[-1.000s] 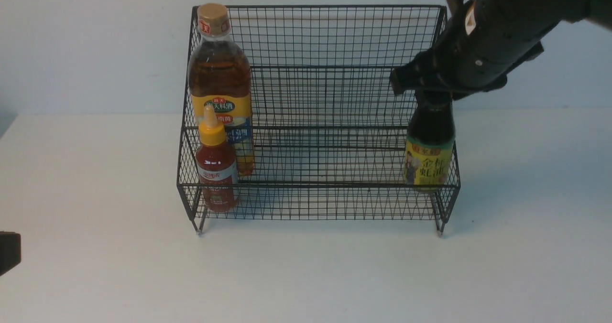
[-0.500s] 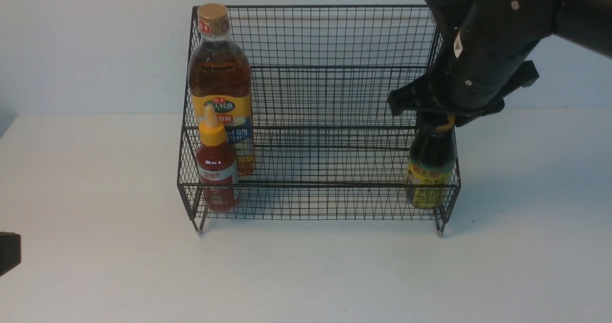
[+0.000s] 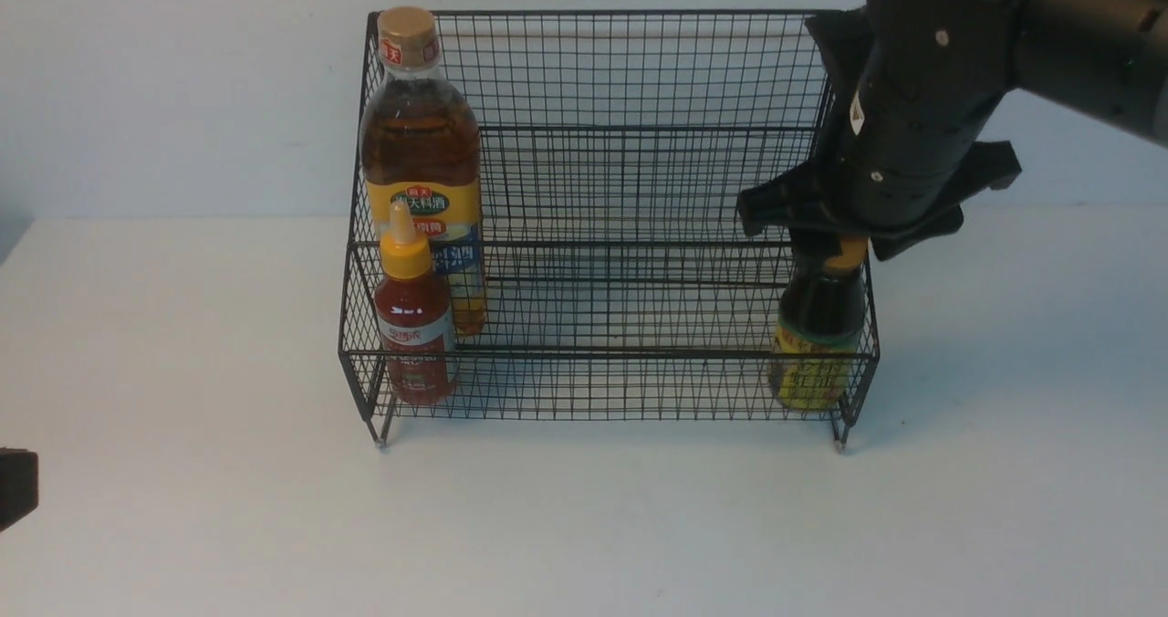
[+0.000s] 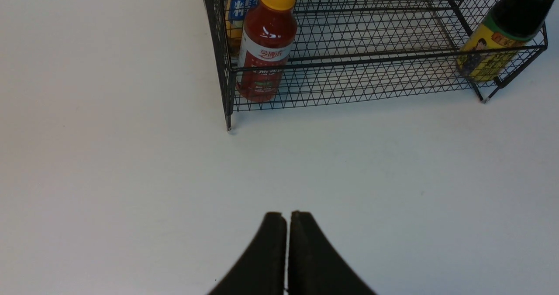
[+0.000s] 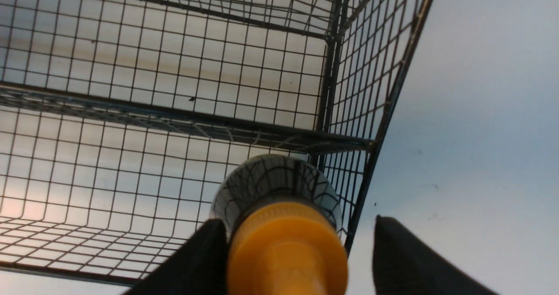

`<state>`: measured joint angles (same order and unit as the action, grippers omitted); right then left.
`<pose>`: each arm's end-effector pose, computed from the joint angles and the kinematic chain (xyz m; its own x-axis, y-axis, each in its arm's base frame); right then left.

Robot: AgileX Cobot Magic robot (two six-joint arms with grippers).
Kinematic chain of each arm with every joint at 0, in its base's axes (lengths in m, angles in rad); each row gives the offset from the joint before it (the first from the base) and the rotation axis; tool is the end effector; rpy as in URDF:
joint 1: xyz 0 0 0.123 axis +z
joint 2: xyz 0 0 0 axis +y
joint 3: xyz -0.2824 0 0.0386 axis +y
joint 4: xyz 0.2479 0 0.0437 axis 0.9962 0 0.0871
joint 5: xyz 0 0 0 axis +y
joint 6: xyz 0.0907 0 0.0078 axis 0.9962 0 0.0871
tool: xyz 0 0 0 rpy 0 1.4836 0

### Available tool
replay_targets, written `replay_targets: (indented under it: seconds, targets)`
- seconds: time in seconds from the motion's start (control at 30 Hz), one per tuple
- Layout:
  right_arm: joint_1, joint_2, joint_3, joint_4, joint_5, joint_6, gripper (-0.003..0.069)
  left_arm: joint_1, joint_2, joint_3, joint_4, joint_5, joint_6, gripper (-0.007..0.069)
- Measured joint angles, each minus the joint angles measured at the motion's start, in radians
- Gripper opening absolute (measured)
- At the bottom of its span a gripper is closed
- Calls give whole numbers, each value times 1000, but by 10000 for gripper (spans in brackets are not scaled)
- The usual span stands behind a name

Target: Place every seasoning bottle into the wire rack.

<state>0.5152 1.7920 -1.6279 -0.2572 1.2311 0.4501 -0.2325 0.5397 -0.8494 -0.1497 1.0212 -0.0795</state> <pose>0.3371 0.1658 0.3075 -0.9331 -0.1325 -0.3344 -0.0973 0.9880 -0.1201 0.0692 -0.0283 0.3659 -0.6096 -0.0161 -0.7925 0.2363 0.9506 -0.2011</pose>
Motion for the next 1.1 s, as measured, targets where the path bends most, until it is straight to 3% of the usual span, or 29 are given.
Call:
replay_targets:
  seconds: [0.17,0.4,0.63,0.67,0.77,0.8,0.83,0.9,1.0,1.1]
  targets:
    - [0,-28,-10,0,11,-26,612,0,0,0,0,1,0,-5]
    - [0,-151,-110,103,15,-163,611,0,0,0,3,2,1,-5]
    - [0,-366,-117,128,32,-302,429,0,0,0,2,3,1,-5]
    - [0,-436,-117,130,34,-314,354,0,0,0,2,3,1,-5]
    - [0,-580,-105,132,39,-331,209,0,0,0,0,3,1,-5]
    - [0,-600,-105,131,39,-331,199,0,0,0,0,3,1,-5]
    - [0,-666,-72,128,39,-336,118,0,0,0,0,3,1,-5]
    - [0,-802,0,119,39,-339,37,0,0,0,0,3,1,-5]
    - [0,-1012,227,105,9,-340,-9,0,0,0,0,2,0,-5]
    - [0,-1171,487,105,-174,-340,-15,0,0,0,0,2,0,-5]
